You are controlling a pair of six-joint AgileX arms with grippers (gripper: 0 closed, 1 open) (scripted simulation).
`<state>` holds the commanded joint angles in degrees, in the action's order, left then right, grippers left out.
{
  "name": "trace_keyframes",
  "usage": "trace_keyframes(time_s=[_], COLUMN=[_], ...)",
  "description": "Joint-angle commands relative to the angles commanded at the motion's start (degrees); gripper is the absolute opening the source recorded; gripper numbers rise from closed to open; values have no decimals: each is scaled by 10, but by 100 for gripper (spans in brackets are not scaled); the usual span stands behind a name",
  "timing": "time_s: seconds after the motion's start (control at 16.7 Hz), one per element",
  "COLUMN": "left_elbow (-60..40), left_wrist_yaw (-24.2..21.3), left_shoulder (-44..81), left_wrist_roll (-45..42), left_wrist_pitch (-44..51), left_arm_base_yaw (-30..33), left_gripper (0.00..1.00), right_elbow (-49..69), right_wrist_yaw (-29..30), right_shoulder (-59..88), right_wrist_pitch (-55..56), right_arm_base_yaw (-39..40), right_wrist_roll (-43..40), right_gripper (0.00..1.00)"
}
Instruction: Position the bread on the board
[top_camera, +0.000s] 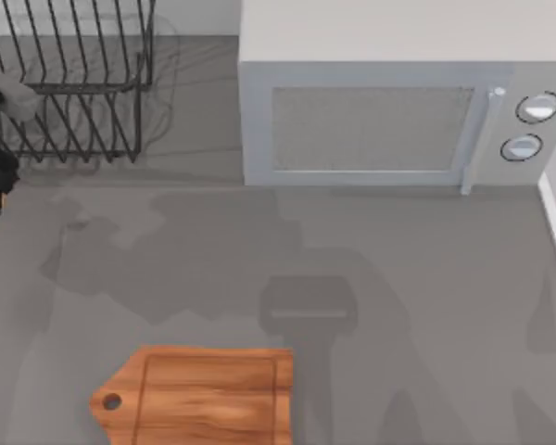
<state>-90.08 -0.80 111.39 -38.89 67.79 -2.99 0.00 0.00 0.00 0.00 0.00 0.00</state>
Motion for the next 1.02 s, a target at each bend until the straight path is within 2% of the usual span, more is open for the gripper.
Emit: trace_keyframes(time_s=[0.24,0.48,0.66,1.02], left_elbow=[6,39,88,211], left_wrist_yaw=[0,1,0,-4], left_shoulder=[-2,-24,-52,-118], left_wrist_roll=[18,125,259,597], left_wrist_pitch=[-4,-19,-34,-70], left_arm_base_yaw=[11,77,152,323], left_gripper=[0,0,0,0], right_elbow=[0,0,0,0], right_wrist_yaw=[0,0,0,0], right_shoulder=[0,0,0,0], right_wrist_pitch=[0,0,0,0], right_arm_base_yaw=[0,0,0,0], right_wrist_roll=[0,0,0,0], right_gripper=[100,100,100,100])
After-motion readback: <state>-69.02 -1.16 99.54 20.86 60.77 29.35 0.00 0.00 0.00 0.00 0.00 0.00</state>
